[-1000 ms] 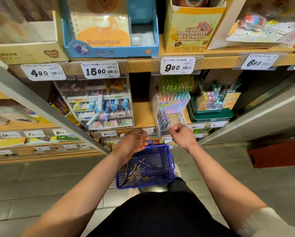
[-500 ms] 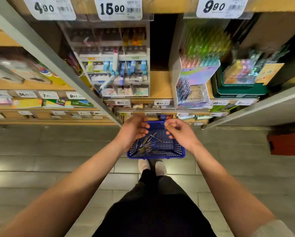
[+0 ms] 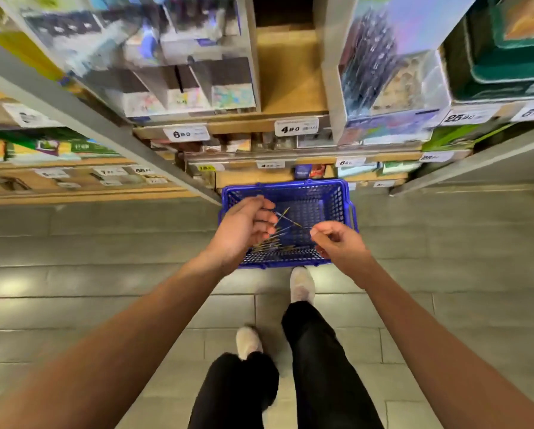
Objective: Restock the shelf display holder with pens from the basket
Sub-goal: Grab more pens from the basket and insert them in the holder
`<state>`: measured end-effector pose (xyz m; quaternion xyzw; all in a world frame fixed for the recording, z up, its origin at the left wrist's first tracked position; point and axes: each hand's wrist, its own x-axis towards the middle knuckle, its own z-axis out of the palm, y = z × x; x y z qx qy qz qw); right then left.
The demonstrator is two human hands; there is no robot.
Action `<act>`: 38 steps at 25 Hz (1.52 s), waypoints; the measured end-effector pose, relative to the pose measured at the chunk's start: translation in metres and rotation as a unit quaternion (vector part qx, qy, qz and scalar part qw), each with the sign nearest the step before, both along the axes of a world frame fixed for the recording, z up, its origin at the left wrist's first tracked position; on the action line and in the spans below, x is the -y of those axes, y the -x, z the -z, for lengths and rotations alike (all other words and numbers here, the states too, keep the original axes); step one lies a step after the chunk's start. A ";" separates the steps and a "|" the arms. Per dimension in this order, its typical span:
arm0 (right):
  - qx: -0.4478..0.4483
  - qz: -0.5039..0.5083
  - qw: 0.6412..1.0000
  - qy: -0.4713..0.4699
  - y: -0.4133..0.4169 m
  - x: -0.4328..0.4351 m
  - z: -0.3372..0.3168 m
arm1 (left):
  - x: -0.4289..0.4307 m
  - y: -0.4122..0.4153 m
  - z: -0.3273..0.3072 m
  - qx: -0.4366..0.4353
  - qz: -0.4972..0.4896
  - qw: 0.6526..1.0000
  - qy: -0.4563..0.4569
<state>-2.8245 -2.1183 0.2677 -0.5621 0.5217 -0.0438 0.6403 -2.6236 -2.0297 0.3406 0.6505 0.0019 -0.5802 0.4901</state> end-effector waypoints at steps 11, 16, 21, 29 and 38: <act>-0.125 -0.161 0.975 0.083 -0.026 -0.007 0.314 | -0.042 -0.012 0.365 -0.113 -0.018 0.989 -0.090; -0.174 -0.345 0.915 0.119 -0.051 0.010 0.433 | -0.048 -0.031 0.490 -0.055 -0.019 0.992 -0.109; -0.258 -0.466 0.820 0.211 -0.090 0.052 0.515 | -0.036 -0.053 0.540 -0.003 0.025 0.996 -0.089; -0.291 -0.516 0.702 0.394 -0.122 0.070 0.588 | -0.060 -0.058 0.536 -0.026 0.044 0.996 -0.079; -0.131 -0.504 0.816 0.250 -0.128 0.108 0.544 | -0.023 -0.056 0.535 0.095 0.106 0.988 -0.066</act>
